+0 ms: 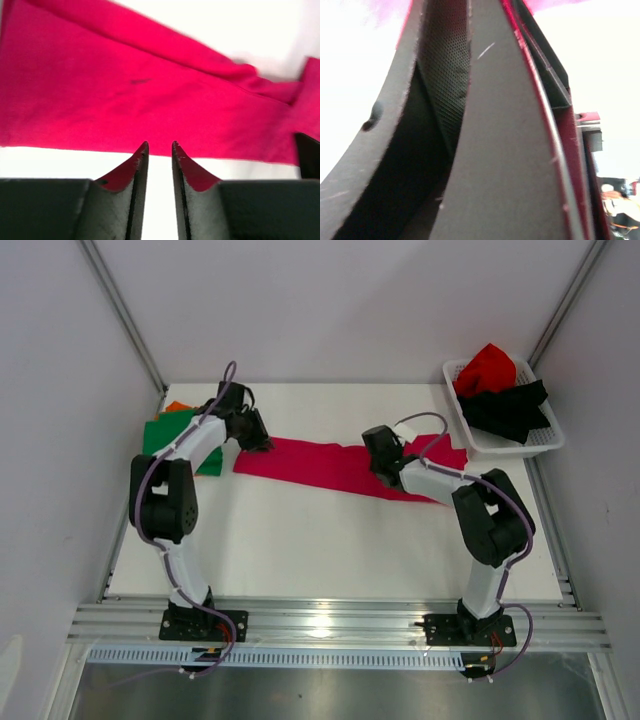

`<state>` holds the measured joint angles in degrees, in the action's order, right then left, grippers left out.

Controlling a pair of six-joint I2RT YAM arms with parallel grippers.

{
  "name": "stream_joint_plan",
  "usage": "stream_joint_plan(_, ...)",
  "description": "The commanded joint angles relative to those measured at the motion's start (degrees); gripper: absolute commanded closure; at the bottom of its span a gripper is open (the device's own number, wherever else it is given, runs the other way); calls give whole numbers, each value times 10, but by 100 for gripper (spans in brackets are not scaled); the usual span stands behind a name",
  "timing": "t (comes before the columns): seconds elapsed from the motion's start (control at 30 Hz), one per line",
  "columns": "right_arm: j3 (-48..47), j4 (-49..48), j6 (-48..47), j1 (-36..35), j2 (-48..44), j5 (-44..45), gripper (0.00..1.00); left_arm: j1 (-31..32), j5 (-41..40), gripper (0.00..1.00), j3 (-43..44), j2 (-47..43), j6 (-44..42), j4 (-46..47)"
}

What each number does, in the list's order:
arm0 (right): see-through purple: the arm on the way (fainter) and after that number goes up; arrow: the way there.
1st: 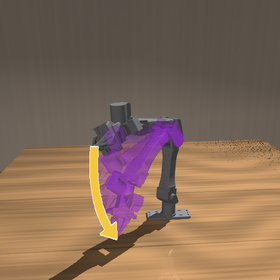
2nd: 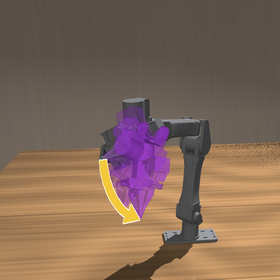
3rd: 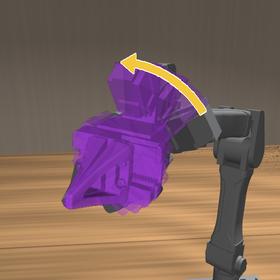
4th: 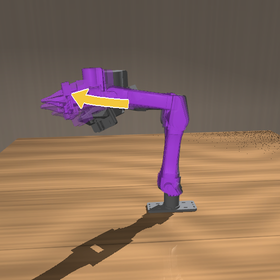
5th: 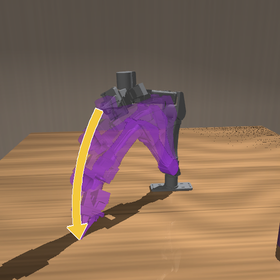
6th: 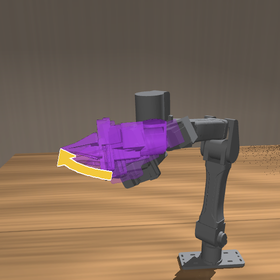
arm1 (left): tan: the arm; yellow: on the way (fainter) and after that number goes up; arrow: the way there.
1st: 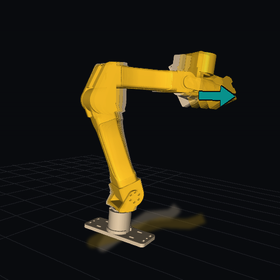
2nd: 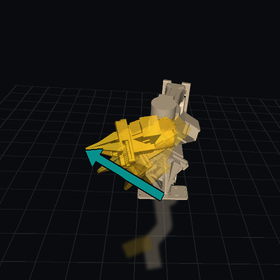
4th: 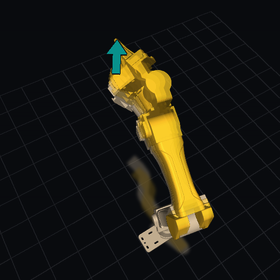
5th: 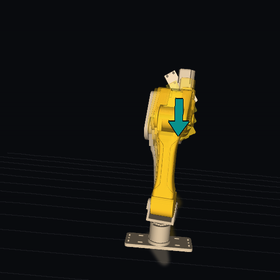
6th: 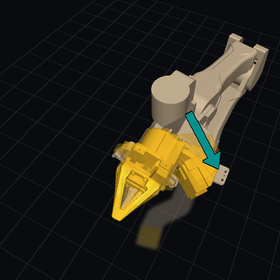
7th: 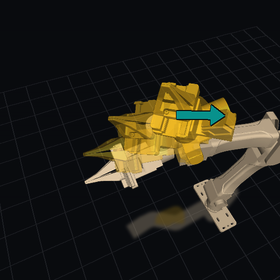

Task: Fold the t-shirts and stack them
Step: Fold the other side of the tshirt into a rectangle, then rotate the tshirt 90 degrees

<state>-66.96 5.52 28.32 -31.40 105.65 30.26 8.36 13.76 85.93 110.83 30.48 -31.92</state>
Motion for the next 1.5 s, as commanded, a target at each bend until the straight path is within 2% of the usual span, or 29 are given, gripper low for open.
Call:
stream_joint_plan(0.0, 18, -90, -31, -22, -11, -74, 76, 3, 70, 72, -26, -58, -3, 40)
stream_joint_plan(0.1, 43, -161, -55, -24, -8, -147, 75, 3, 157, 62, -71, -112, 8, 133)
stream_joint_plan(0.17, 45, -188, -62, -24, -5, -168, 75, 1, 221, 58, -137, -144, 24, 245)
stream_joint_plan(0.2, 44, -194, -68, -24, -4, -187, 75, -1, 242, 57, -153, -178, 52, 285)
stream_joint_plan(0.23, 42, -207, -71, -25, -3, -196, 75, -4, 262, 54, -206, -192, 71, 328)
stream_joint_plan(0.27, 41, -215, -74, -25, 1, -216, 75, -6, 301, 53, -222, -219, 113, 427)
stream_joint_plan(0.33, 39, -235, -81, -25, 6, -237, 74, -9, 332, 48, -274, -238, 160, 516)
stream_joint_plan(0.37, 35, -242, -83, -25, 10, -250, 74, -9, 341, 47, -284, -245, 204, 594)
stream_joint_plan(0.43, 33, -268, -83, -26, 25, -286, 74, -7, 376, 45, -312, -262, 253, 682)
stream_joint_plan(0.47, 33, -280, -83, -26, 32, -295, 74, -8, 385, 45, -346, -266, 312, 734)
stream_joint_plan(0.5, 33, -291, -82, -25, 38, -322, 73, -8, 399, 39, -356, -270, 344, 848)
stream_joint_plan(0.53, 32, -313, -77, -26, 51, -358, 73, -8, 403, 37, -366, -271, 379, 909)
stream_joint_plan(0.57, 30, -325, -72, -26, 58, -376, 73, -8, 406, 35, -391, -267, 449, 968)
stream_joint_plan(0.6, 27, -335, -67, -26, 65, -393, 72, -8, 408, 30, -397, -263, 484, 1083)
stream_joint_plan(0.63, 23, -351, -56, -27, 80, -423, 71, -9, 407, 28, -400, -247, 558, 1137)
stream_joint_plan(0.7, 2, -362, -44, -27, 95, -444, 69, -9, 402, 23, -399, -229, 623, 1245)
stream_joint_plan(0.77, -20, -366, -36, -31, 119, -465, 68, -8, 400, 23, -392, -238, 636, 1245)
stream_joint_plan(0.9, -91, -325, -51, -50, 152, -466, 67, -10, 406, 23, -396, -307, 584, 1204)
stream_joint_plan(0.97, -128, -315, -55, -60, 170, -466, 67, -11, 412, 23, -394, -345, 516, 1107)
stream_joint_plan(1.0, -142, -303, -58, -61, 177, -466, 66, -11, 413, 22, -385, -391, 484, 1061)
stream_joint_plan(1.03, -168, -297, -56, -62, 184, -464, 66, -11, 411, 22, -379, -416, 402, 936)
stream_joint_plan(1.1, -194, -275, -54, -67, 203, -454, 66, -10, 385, 22, -352, -497, 298, 773)
stream_joint_plan(1.13, -224, -266, -53, -68, 212, -452, 65, -9, 368, 21, -331, -522, 204, 695)
stream_joint_plan(1.17, -239, -258, -51, -69, 220, -449, 65, -9, 331, 18, -313, -543, 169, 585)
stream_joint_plan(1.2, -255, -237, -49, -73, 237, -442, 65, -9, 315, 15, -307, -577, 145, 550)
stream_joint_plan(1.3, -316, -200, -46, -82, 273, -433, 65, -10, 270, 12, -293, -608, 93, 474)
stream_joint_plan(1.47, -367, -170, -33, -89, 315, -420, 65, -10, 253, 12, -291, -625, 81, 440)
